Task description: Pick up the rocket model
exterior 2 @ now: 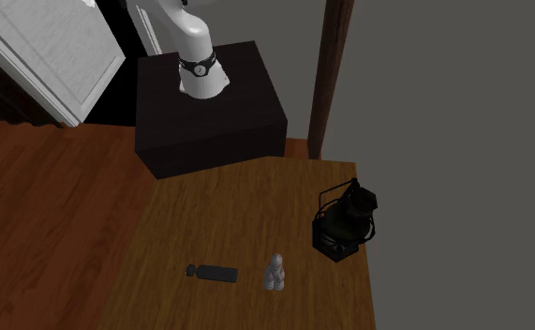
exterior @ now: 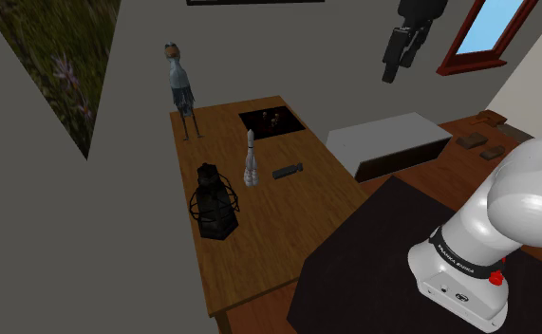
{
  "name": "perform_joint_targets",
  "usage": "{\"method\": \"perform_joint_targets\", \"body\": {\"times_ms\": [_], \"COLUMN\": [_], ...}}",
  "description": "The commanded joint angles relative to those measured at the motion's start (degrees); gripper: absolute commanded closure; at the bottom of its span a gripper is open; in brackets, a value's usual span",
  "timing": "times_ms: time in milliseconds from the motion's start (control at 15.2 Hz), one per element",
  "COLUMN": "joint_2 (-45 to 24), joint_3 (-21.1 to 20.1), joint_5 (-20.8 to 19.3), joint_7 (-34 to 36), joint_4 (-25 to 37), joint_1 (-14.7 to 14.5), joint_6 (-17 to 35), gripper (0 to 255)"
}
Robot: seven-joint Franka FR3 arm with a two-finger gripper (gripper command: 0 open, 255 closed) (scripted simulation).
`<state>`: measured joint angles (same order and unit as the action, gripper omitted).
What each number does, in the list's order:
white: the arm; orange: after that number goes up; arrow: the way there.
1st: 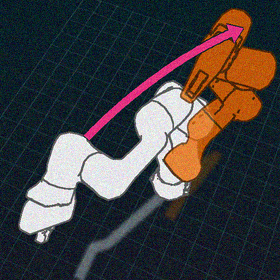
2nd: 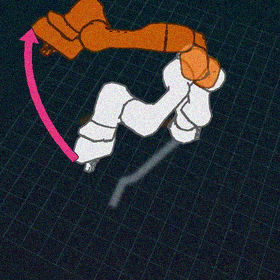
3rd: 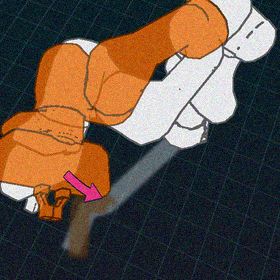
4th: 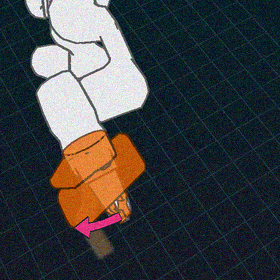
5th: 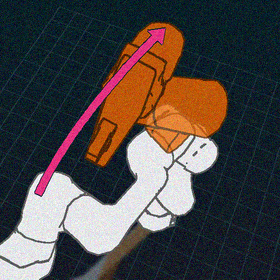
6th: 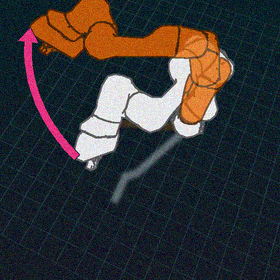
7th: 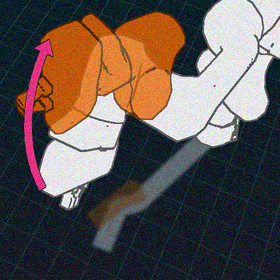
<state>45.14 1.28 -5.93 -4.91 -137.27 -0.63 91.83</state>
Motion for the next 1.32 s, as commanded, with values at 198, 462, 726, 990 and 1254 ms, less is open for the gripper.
{"method": "perform_joint_targets", "body": {"times_ms": [198,462,726,990,1254], "joint_2": [-4.2,-10.8,-18.5,-26.8,-35.5], "joint_3": [-1.7,-4.0,-6.0,-7.7,-9.0], "joint_5": [1.6,3.4,4.6,5.0,4.7], "joint_7": [4.5,10.2,15.6,21.1,26.4], "joint_4": [-1.1,-1.4,-0.2,2.5,6.4], "joint_1": [0.1,0.3,0.6,1.0,1.3], "joint_6": [5.3,12.3,19.0,24.9,30.0], "gripper": [0,0,0,0,0]}}
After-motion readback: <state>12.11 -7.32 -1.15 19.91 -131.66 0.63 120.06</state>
